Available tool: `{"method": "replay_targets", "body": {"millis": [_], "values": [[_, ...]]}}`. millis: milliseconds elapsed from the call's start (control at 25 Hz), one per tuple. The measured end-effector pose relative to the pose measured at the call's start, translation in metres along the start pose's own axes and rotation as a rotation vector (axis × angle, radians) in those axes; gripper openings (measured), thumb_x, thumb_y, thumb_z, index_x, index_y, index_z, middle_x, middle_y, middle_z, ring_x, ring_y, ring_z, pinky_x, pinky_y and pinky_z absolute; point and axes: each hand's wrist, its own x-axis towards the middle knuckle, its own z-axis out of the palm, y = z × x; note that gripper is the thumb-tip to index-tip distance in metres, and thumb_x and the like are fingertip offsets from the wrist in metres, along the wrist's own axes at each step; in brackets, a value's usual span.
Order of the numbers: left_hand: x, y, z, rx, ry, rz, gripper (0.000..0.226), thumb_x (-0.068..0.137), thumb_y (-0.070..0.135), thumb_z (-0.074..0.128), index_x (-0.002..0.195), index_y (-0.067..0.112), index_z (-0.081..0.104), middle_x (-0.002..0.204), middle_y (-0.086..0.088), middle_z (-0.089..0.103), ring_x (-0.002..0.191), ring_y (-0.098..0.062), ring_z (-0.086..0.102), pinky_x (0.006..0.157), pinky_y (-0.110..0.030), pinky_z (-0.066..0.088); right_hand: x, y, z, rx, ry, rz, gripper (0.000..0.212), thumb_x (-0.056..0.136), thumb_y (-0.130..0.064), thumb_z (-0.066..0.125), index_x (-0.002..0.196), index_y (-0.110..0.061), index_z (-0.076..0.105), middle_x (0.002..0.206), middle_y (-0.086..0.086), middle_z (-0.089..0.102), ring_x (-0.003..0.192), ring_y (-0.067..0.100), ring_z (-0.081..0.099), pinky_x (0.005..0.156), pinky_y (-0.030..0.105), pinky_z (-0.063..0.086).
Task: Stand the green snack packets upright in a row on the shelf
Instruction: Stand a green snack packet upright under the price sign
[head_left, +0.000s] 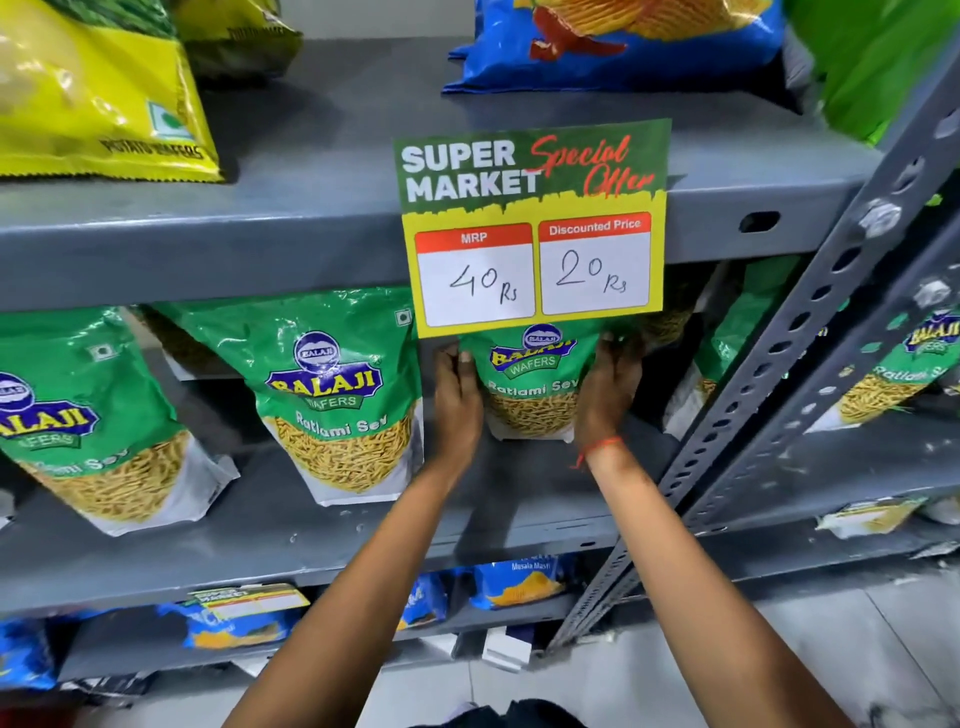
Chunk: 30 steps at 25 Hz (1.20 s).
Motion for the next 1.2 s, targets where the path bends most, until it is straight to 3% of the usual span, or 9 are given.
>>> {"method": "replay_targets", "body": {"millis": [240,400,560,680,760,880,1000,1080,1200], "values": [[-0.011,-0.022,-0.005,-0.028,-0.319,-0.091,0.018,0.099,0.025,0.040,0.111,0.037,0.048,0.116,0.017,0.057,0.107,0.014,0.053,0.088,-0.008,0.043,-0.013,0.029,-0.025,-0.093,-0.156,0.241,0.039,0.098,-0.036,0.036,0.128,-0.015,0.048,0.134,0.013,0.053,0.116,0.019,0.054,0.099,0.033,0.044],[-0.025,-0.021,-0.007,-0.011,-0.360,-0.146,0.027,0.090,0.049,0.048,0.117,0.049,0.045,0.120,0.032,0.057,0.116,0.011,0.051,0.086,-0.003,0.043,-0.025,0.030,-0.031,-0.233,-0.095,0.257,0.041,0.096,-0.046,0.031,0.127,-0.023,0.044,0.121,0.001,0.053,0.102,0.011,0.052,0.069,0.007,0.044],[-0.046,-0.028,-0.012,0.027,-0.268,-0.182,0.031,0.075,0.069,0.051,0.106,0.063,0.046,0.115,0.036,0.058,0.113,0.011,0.053,0.090,-0.012,0.044,-0.035,0.039,-0.045,-0.413,-0.152,0.250,0.062,0.088,-0.065,0.026,0.136,-0.026,0.037,0.137,-0.001,0.047,0.120,0.016,0.048,0.098,0.030,0.039],[-0.051,-0.032,-0.012,0.035,-0.254,-0.200,0.034,0.073,0.069,0.054,0.105,0.064,0.045,0.119,0.029,0.058,0.115,0.006,0.054,0.097,-0.021,0.044,-0.040,0.035,-0.049,-0.520,-0.112,0.241,0.058,0.078,-0.078,0.021,0.111,-0.041,0.050,0.116,-0.011,0.058,0.103,0.014,0.056,0.089,0.034,0.042],[-0.049,-0.034,-0.015,0.065,-0.318,-0.173,0.045,0.070,0.059,0.066,0.108,0.066,0.042,0.115,0.038,0.058,0.110,0.016,0.052,0.089,-0.007,0.044,-0.043,0.038,-0.050,-0.524,-0.082,0.135,0.034,0.083,-0.071,0.028,0.091,-0.046,0.051,0.093,-0.026,0.064,0.088,0.002,0.062,0.074,0.023,0.047],[-0.046,-0.041,-0.023,0.163,-0.384,-0.176,0.074,0.053,0.053,0.082,0.111,0.064,0.037,0.117,0.037,0.055,0.106,0.021,0.049,0.081,0.000,0.042,-0.045,0.040,-0.050,-0.334,-0.049,-0.016,0.016,0.091,-0.045,0.038,0.085,-0.036,0.049,0.079,-0.019,0.060,0.072,-0.010,0.056,0.063,0.006,0.044],[-0.041,-0.048,-0.025,0.181,-0.376,-0.197,0.087,0.049,0.051,0.083,0.122,0.046,0.036,0.126,0.016,0.054,0.111,0.011,0.050,0.086,-0.011,0.042,-0.036,0.031,-0.042,-0.283,0.001,-0.077,0.018,0.093,-0.029,0.037,0.075,-0.030,0.039,0.080,-0.005,0.040,0.074,0.005,0.043,0.073,0.023,0.037],[-0.039,-0.050,-0.025,0.212,-0.387,-0.186,0.083,0.052,0.049,0.083,0.119,0.052,0.035,0.124,0.022,0.052,0.108,0.021,0.046,0.083,-0.004,0.041,-0.031,0.030,-0.039,-0.212,0.051,-0.040,0.025,0.095,-0.019,0.038,0.073,-0.031,0.039,0.081,0.002,0.039,0.075,0.011,0.039,0.073,0.035,0.034],[-0.039,-0.051,-0.025,0.260,-0.415,-0.165,0.077,0.060,0.040,0.085,0.113,0.060,0.032,0.122,0.025,0.049,0.103,0.031,0.042,0.077,0.007,0.038,-0.028,0.028,-0.035,-0.064,0.147,0.089,0.029,0.097,-0.012,0.037,0.072,-0.026,0.041,0.078,0.000,0.042,0.071,0.010,0.039,0.074,0.034,0.033]]}}
